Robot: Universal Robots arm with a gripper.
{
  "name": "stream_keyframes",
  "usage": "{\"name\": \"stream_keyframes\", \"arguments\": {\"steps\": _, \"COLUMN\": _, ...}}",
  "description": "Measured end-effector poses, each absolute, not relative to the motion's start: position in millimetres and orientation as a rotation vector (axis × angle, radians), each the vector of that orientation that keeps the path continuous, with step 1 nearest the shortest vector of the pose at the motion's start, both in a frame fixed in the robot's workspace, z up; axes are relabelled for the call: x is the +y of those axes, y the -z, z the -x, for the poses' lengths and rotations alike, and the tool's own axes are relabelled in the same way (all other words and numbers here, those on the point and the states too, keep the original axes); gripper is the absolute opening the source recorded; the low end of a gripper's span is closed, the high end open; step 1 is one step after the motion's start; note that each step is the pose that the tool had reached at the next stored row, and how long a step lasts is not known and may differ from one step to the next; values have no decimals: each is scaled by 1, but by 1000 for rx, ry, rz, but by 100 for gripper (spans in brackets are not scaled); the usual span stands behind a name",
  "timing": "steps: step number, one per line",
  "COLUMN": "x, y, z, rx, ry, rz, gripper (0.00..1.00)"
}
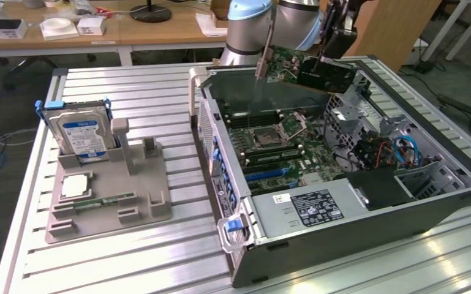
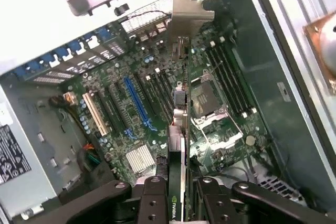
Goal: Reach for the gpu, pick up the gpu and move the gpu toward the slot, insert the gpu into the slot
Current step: 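Insert the gpu into the slot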
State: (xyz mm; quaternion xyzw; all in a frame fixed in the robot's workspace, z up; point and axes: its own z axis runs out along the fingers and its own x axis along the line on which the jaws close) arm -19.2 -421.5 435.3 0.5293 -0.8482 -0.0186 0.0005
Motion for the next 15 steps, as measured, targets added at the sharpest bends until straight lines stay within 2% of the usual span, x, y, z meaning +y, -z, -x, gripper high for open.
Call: {"name": "stream_keyframes", "arguments": {"steps": 15, "x": -421, "y": -434, "z": 19, "rx": -2364, "ry": 57, "rz": -2058, "gripper": 26}}
